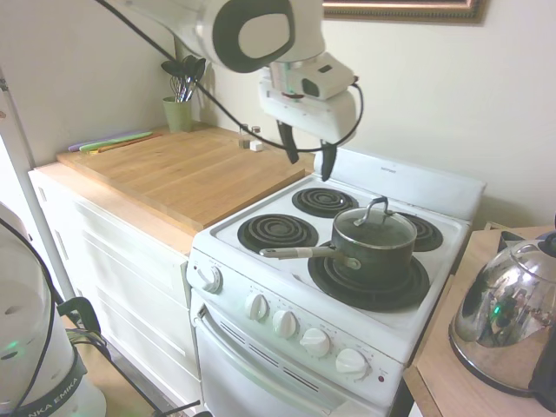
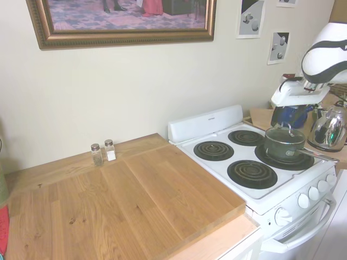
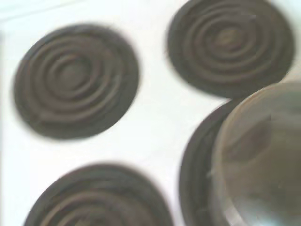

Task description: Uncover the lid of the pot

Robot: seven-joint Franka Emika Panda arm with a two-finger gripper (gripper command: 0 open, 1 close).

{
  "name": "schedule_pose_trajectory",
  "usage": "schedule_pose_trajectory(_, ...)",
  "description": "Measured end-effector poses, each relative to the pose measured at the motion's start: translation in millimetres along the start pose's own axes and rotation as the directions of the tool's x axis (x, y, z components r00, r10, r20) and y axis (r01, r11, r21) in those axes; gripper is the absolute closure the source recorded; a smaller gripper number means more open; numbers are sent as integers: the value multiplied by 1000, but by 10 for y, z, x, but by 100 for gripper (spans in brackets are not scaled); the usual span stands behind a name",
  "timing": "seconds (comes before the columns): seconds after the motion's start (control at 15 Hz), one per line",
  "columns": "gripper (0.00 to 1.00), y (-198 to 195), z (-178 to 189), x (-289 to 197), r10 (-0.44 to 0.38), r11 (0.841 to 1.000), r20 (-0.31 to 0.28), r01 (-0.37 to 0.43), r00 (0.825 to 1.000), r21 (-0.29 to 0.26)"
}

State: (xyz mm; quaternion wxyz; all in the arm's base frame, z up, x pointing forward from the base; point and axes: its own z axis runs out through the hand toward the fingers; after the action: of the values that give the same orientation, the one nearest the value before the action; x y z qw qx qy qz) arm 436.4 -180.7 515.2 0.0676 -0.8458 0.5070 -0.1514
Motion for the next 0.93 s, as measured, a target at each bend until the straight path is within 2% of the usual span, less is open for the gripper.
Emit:
schedule_pose_trajectory(0.2, 0, 49, 118, 313, 109, 993, -26, -110, 994, -30)
schedule_pose_trajectory(0.33, 0, 94, 183, 427, 181, 982, -60, -184, 982, -32)
schedule_pose_trajectory(0.53, 0, 196, 273, 626, 255, 965, -66, -258, 965, -45)
schedule_pose_trajectory(0.6, 100, 218, 322, 690, 266, 961, -62, -270, 962, -54)
schedule_pose_trajectory(0.73, 100, 244, 406, 783, 266, 960, -36, -268, 963, -77)
schedule_pose_trajectory(0.93, 100, 252, 486, 881, 221, 971, 10, -219, 975, -101)
